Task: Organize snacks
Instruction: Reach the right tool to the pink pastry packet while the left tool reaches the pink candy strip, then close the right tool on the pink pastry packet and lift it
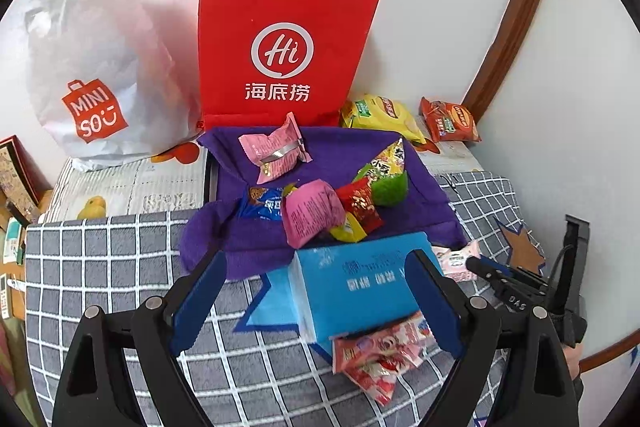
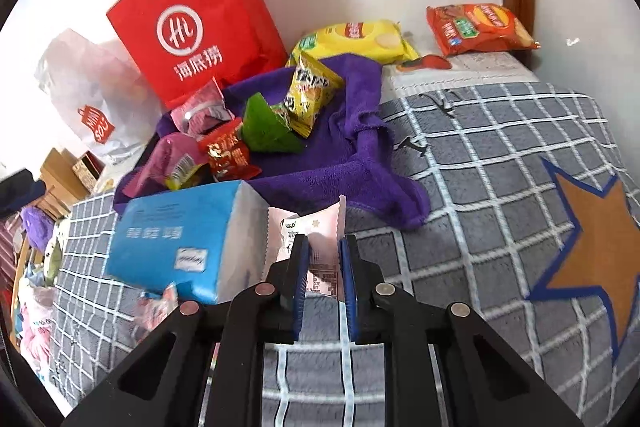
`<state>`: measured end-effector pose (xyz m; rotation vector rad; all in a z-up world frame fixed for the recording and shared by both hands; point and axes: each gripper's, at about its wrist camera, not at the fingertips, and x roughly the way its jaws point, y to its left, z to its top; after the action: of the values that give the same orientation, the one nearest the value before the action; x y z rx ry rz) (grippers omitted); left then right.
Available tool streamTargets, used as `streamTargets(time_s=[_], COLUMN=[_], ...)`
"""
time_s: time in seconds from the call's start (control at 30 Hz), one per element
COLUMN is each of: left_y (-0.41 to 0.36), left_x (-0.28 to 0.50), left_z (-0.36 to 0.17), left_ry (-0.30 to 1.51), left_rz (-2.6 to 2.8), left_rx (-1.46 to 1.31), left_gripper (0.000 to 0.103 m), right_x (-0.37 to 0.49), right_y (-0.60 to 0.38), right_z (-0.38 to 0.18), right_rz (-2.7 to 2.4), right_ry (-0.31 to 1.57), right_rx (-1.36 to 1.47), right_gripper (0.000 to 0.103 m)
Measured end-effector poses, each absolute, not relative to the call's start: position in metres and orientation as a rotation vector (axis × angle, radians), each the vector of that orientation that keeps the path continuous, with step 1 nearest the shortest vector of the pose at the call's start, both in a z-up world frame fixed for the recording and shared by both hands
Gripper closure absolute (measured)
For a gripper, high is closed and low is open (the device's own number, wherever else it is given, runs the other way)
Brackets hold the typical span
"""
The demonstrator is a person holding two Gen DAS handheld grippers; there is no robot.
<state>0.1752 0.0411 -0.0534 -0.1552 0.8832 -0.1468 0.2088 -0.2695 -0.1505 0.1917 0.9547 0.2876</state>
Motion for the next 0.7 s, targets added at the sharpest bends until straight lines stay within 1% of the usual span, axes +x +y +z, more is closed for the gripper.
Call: streamTargets(time_s=[0.07, 0.1, 0.2, 0.37, 0.43, 0.53, 0.57, 0.6, 0.63, 0.7], left_y=[0.041, 0.040, 0.038, 0.033, 0.032, 0.031, 0.031, 0.031, 0.031, 0.031], left_x=[0.168, 0.165, 0.153, 0.135, 0.130, 0.124, 0.123, 0.122, 0.122, 0.123], left_z=[-0.053, -0.052, -0.051, -0.049, -0.048, -0.049, -0.049, -0.051, -0.052, -0.056], left_ry=[0.880, 0.879, 0.875, 0.861, 0.858, 0.854, 0.854, 0.856, 0.857, 0.863], left_rz=[-0.150, -0.151, -0.162, -0.179, -0.180, -0.178, -0.181, -0.180, -0.179, -0.179], left_rx=[-0.158, -0.158, -0.168, -0.173, -0.174, -0.173, -0.174, -0.176, -0.177, -0.181], left_gripper=[0.013, 0.013, 0.013, 0.013, 0.013, 0.013, 0.013, 0.013, 0.013, 0.013], right_x=[0.197, 0.191, 0.171, 0.146, 0.140, 0.135, 0.136, 0.136, 0.136, 0.138], right_y=[-0.273, -0.275, -0.280, -0.286, -0.286, -0.285, -0.284, -0.283, -0.280, -0.276], right_z=[-0.140, -0.136, -0.125, -0.127, -0.132, -0.139, -0.142, -0.144, -0.148, -0.153], right_rz=[0.285, 0.286, 0.289, 0.277, 0.272, 0.262, 0.261, 0.260, 0.260, 0.259], right_ry=[0.940, 0.940, 0.930, 0.941, 0.950, 0.952, 0.951, 0.949, 0.945, 0.939], right_rx=[0.189, 0.185, 0.179, 0.154, 0.135, 0.107, 0.091, 0.073, 0.052, 0.016], right_gripper=[0.089, 0.102, 0.102, 0.102, 0.098, 0.098, 0.096, 0.085, 0.069, 0.053])
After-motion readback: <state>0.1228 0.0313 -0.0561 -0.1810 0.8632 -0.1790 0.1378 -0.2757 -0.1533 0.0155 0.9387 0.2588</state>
